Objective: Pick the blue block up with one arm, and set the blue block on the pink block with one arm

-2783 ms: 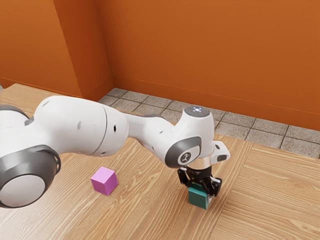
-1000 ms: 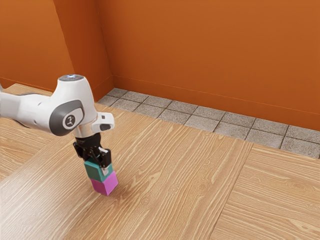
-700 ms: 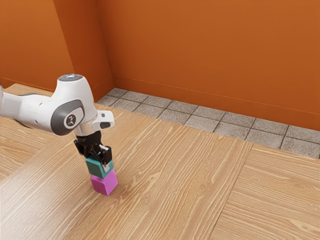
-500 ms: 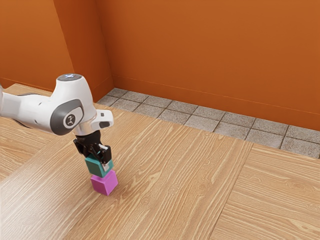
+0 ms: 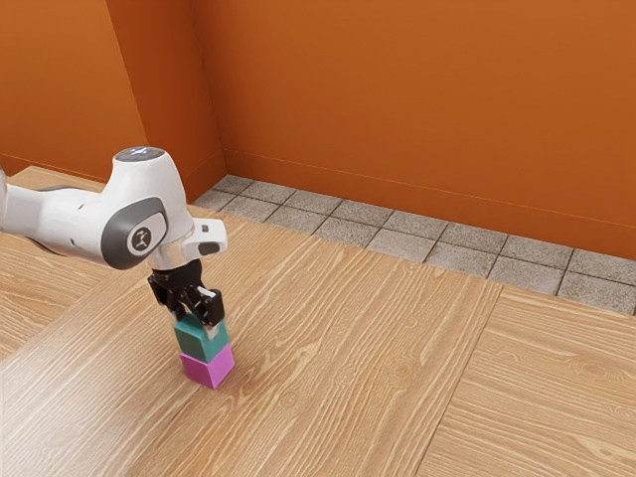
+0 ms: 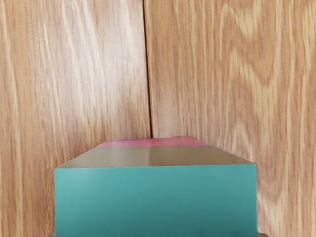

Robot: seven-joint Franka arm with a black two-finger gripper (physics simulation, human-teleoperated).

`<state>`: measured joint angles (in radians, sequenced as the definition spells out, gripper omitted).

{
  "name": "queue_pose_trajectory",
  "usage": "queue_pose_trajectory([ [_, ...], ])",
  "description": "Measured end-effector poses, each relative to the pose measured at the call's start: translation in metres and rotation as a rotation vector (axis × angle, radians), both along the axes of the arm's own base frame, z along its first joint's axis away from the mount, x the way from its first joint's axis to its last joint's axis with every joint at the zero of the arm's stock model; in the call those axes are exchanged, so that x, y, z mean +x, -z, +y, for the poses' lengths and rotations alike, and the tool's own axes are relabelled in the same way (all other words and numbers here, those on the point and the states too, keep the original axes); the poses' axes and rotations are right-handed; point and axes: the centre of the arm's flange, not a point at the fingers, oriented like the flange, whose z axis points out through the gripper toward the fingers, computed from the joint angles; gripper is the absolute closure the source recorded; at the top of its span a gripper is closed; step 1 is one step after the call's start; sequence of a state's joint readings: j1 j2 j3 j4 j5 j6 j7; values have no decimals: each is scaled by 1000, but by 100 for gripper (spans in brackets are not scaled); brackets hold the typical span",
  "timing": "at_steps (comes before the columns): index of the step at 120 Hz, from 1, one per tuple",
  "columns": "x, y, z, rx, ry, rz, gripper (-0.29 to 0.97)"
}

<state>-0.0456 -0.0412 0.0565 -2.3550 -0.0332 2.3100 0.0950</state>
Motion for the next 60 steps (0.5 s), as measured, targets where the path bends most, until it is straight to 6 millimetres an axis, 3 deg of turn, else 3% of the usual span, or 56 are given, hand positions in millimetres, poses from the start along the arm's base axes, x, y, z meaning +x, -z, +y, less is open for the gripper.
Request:
queue_pose_trajectory([
  [25,-1,-12,-2,-2,11,-19,10],
  [33,-2,-28,-5,-3,18,-49,8],
  [41,17,-83,-7,-5,27,-130,7],
  [55,51,-231,0,-12,18,-293,5],
  [60,50,-258,15,-25,-10,-301,5],
])
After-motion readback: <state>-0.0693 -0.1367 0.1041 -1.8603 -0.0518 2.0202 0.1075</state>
